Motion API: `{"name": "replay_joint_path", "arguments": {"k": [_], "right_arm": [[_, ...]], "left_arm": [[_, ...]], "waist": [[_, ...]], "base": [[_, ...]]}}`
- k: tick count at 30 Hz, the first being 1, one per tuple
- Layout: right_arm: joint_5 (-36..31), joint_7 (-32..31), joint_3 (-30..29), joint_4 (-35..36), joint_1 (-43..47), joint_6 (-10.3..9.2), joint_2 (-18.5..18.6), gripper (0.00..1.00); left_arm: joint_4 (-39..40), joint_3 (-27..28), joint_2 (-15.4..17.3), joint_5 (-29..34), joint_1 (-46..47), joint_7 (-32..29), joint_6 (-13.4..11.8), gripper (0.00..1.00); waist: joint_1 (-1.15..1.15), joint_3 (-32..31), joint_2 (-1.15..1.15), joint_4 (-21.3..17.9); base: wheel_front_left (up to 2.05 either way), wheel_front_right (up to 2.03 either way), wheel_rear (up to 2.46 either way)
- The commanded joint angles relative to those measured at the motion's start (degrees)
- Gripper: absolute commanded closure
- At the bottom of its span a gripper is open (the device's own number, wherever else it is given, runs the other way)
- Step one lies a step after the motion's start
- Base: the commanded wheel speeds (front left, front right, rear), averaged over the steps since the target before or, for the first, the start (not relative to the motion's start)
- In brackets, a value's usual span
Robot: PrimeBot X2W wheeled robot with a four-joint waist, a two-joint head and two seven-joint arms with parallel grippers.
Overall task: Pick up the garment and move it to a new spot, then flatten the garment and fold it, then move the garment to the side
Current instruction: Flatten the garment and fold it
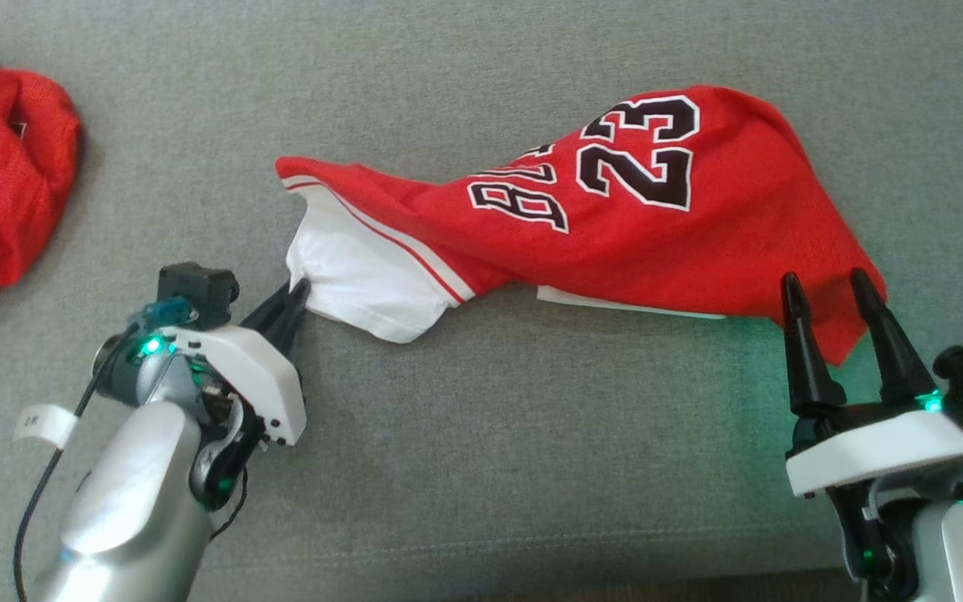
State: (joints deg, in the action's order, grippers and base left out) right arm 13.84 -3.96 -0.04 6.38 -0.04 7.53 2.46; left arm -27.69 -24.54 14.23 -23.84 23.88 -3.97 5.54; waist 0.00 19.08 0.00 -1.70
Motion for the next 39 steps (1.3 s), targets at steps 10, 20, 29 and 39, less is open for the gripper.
{"name": "replay_joint_path", "arguments": {"k": [10, 20, 29, 39], "right_arm": [[1.4, -11.4, -4.5, 1.2, 7.0, -0.04, 0.4, 0.0], [2.6, -12.5, -7.4, -3.5, 2.0, -0.04, 0.4, 0.0], [4.2, -12.9, -7.2, -7.7, -1.8, -0.04, 0.4, 1.0], [3.4, -9.8, -9.0, 3.7, -0.1, -0.04, 0.4, 1.0]], "left_arm": [[3.0, 1.9, 1.9, -0.3, -0.9, 2.1, -1.6, 1.0], [7.3, 1.8, 1.9, -0.4, -1.1, 3.6, -2.4, 1.0], [9.4, 2.8, 2.5, -0.4, -0.8, 6.8, -3.2, 1.0], [19.9, 8.2, 4.6, 0.0, -3.0, 16.1, -7.0, 1.0]], "waist": [[0.0, 0.4, 0.0, -0.9], [0.0, 2.1, 0.0, 0.1], [0.0, 3.4, 0.0, 0.7], [0.0, 0.4, 0.0, 0.6]], "base": [[0.0, 0.0, 0.0], [0.0, 0.0, 0.0], [0.0, 0.0, 0.0], [0.0, 0.0, 0.0]]}}
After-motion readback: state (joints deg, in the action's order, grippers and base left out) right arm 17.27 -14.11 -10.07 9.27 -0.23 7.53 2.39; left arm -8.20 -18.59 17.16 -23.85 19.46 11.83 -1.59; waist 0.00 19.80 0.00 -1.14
